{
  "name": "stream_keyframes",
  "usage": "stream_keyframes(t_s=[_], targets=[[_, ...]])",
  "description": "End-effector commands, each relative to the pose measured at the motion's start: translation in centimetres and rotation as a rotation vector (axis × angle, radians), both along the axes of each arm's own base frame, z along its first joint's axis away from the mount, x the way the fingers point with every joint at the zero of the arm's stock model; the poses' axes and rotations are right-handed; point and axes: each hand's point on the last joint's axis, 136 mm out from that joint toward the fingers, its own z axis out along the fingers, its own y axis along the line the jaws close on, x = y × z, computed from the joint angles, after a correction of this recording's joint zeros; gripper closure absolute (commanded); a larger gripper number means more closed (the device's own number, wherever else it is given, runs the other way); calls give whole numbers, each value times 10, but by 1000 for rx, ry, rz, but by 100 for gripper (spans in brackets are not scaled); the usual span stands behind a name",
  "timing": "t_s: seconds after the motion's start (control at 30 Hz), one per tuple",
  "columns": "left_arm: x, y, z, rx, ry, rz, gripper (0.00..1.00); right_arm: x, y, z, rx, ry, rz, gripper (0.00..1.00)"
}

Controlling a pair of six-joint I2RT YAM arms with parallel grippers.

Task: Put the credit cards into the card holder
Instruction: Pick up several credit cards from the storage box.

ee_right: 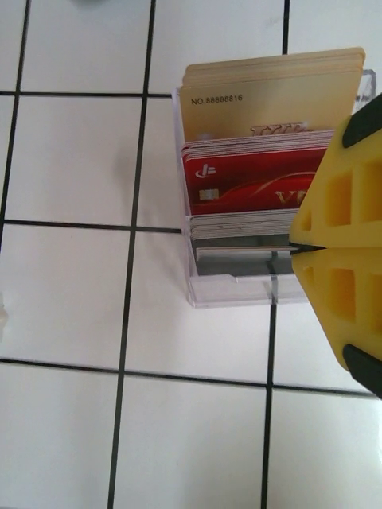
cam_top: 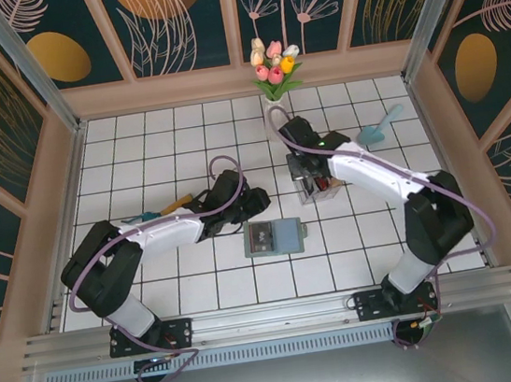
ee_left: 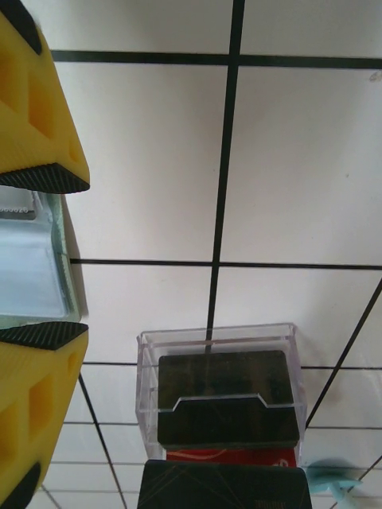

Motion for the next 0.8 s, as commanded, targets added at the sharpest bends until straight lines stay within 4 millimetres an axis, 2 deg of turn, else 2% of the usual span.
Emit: stream_keyframes(t_s=[0.0, 0.03, 0.17, 0.33, 0.47, 0.53, 0.67, 0.77], targets=[[5, -3, 31, -124, -40, -12, 50, -11, 25, 43, 305, -41, 66, 98], [8, -3, 39, -165, -51, -13, 47, -9, 19, 53, 380, -51, 58, 98], [13, -8, 73, -387, -72, -61, 39, -26, 30, 82, 640, -56, 143, 98], [12, -27, 119, -626, -118, -174, 32, -41, 38, 99, 837, -37, 211, 98], [11, -39, 151, -776, -158, -248, 29, -49, 45, 111, 923, -27, 262, 98], [12, -43, 158, -807, -163, -272, 28, -51, 47, 116, 950, -23, 281, 98], [14, -47, 158, -816, -156, -281, 27, -53, 52, 121, 986, -19, 303, 97], [12, -49, 167, -845, -170, -306, 33, -52, 53, 118, 991, -7, 306, 97]])
